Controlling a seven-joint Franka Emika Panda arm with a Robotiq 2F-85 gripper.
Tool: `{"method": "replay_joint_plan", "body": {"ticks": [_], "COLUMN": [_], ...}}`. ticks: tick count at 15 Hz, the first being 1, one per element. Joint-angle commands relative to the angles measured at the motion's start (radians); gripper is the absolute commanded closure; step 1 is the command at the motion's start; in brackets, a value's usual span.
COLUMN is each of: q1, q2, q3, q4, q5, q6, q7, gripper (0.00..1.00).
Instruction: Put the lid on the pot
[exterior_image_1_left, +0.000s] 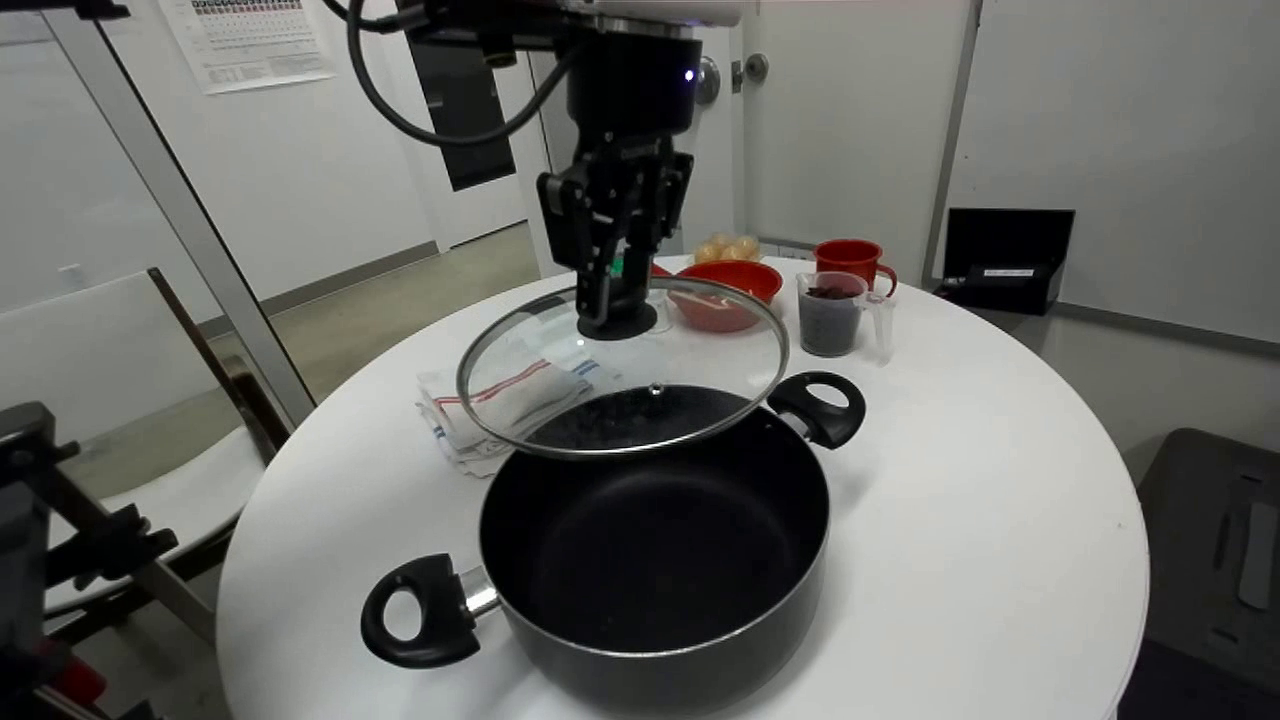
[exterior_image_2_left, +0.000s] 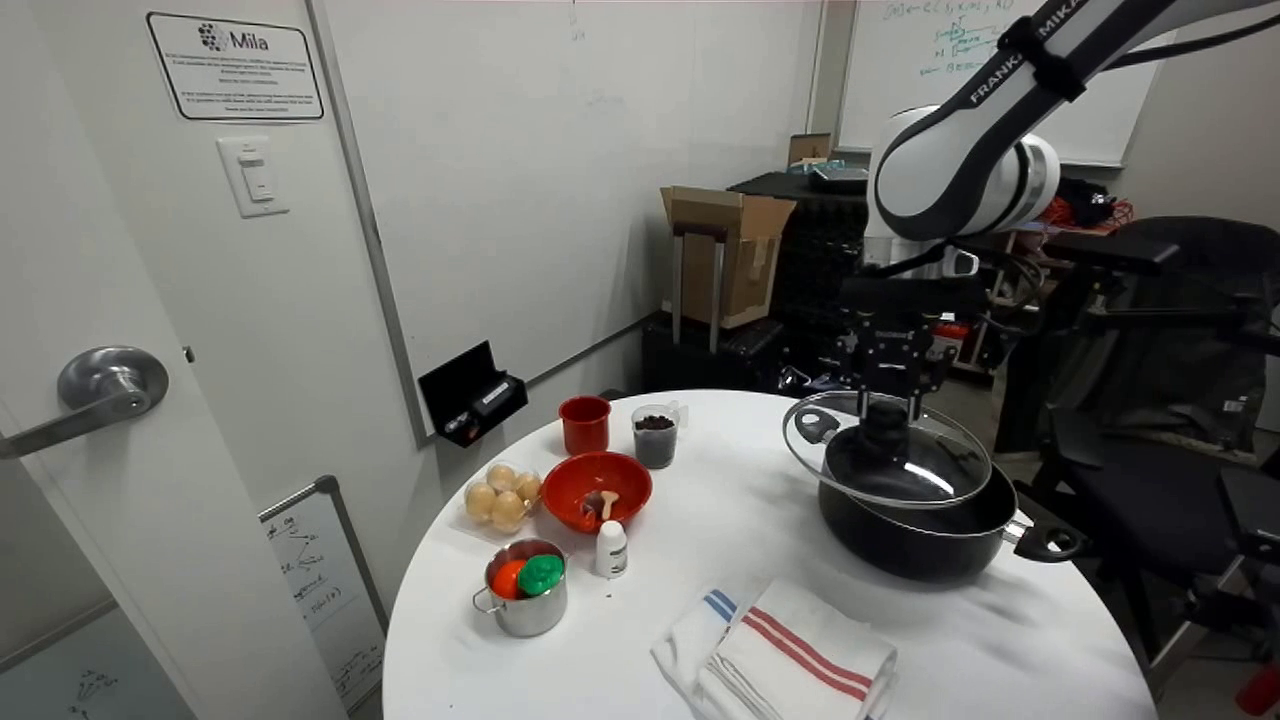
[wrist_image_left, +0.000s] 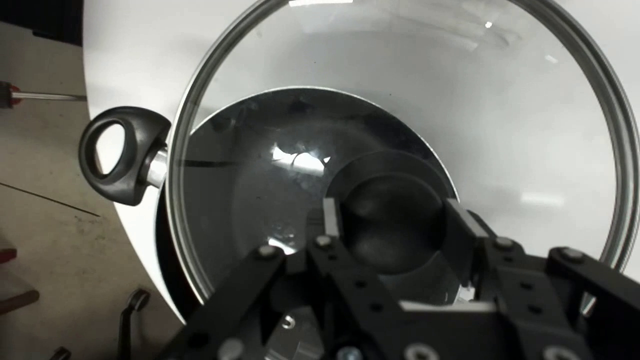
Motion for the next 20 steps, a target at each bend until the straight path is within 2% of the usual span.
{"method": "replay_joint_plan", "body": {"ticks": [1,8,14,20], "q1": [-0.036,-0.067,-0.058,-0.072], "q2": [-0.018,0.03,0.046,0.064], "q3": [0.001,-0.008,-0.031,-0.033], "q4": [-0.015,-0.012,-0.028,-0.04], "q5": [0.061,0.128,0.12,0.124], "q6": [-0.019,0.011,0.065,0.092], "q7": [0.026,0.121,0.255,0.326], "gripper": [0.75,0.75,0.75,0.75]}}
